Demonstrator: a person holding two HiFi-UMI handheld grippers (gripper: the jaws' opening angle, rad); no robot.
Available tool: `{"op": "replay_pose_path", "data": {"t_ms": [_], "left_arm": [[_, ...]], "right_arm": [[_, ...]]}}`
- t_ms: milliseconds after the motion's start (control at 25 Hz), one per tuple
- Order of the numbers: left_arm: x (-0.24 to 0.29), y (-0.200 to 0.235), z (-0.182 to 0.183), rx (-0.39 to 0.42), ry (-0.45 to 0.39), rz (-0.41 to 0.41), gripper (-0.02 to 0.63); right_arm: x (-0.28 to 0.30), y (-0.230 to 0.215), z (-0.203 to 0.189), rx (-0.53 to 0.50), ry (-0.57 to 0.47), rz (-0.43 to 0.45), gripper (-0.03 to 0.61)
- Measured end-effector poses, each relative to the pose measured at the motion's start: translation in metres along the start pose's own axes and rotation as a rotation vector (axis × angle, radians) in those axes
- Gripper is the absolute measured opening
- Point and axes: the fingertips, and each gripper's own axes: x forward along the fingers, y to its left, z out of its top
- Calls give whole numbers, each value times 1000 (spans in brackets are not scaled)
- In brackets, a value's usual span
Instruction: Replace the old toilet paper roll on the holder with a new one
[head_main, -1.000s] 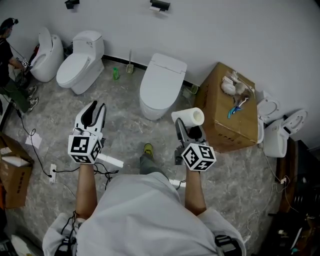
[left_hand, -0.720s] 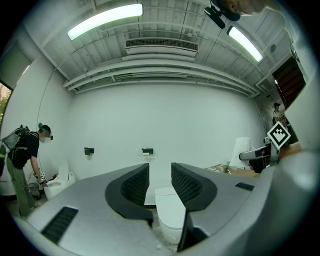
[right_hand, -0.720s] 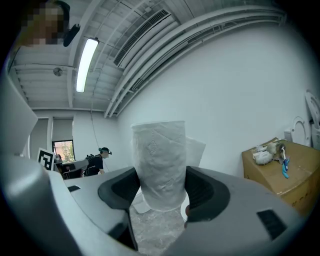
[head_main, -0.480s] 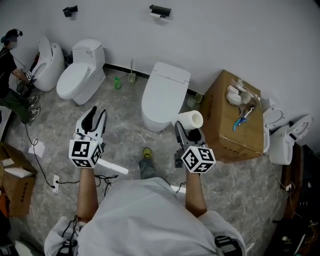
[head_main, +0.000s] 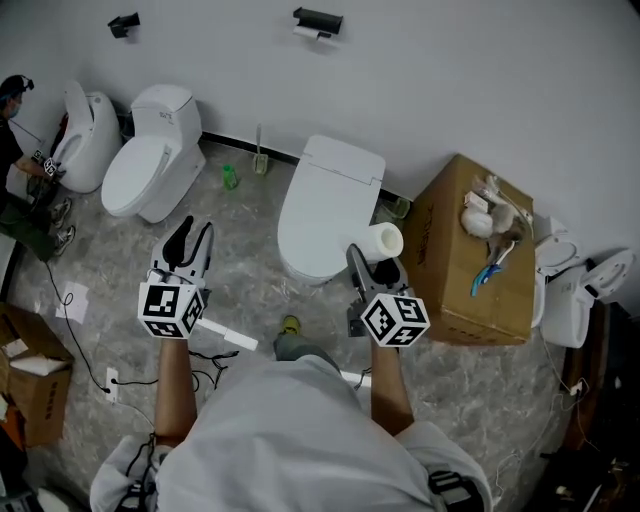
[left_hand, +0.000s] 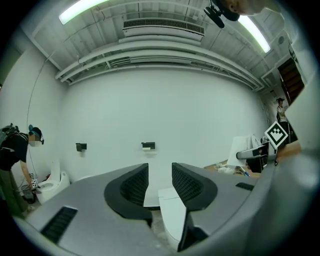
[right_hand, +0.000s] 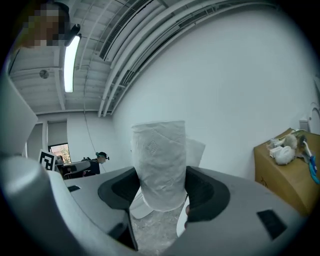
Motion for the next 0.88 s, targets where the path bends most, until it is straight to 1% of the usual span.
{"op": "replay_pose_path", "data": {"t_ms": [160,320,400,600,880], "left_arm": [[64,13,11,-5,-8,8,150],[111,21,20,7,-9,12,150],[126,28,22,6,-6,20,150],[154,51,28,4,-10,41,150],[207,83,24,13,-22,9,150]], "right_arm": [[59,-24,25,-21,13,30,285],[105,-41,46,-52,27,47,284],[122,-44,48,-45,39,59,284],[160,-49,53,9,45,75,284],[213,-58,55,22,25,52,284]]}}
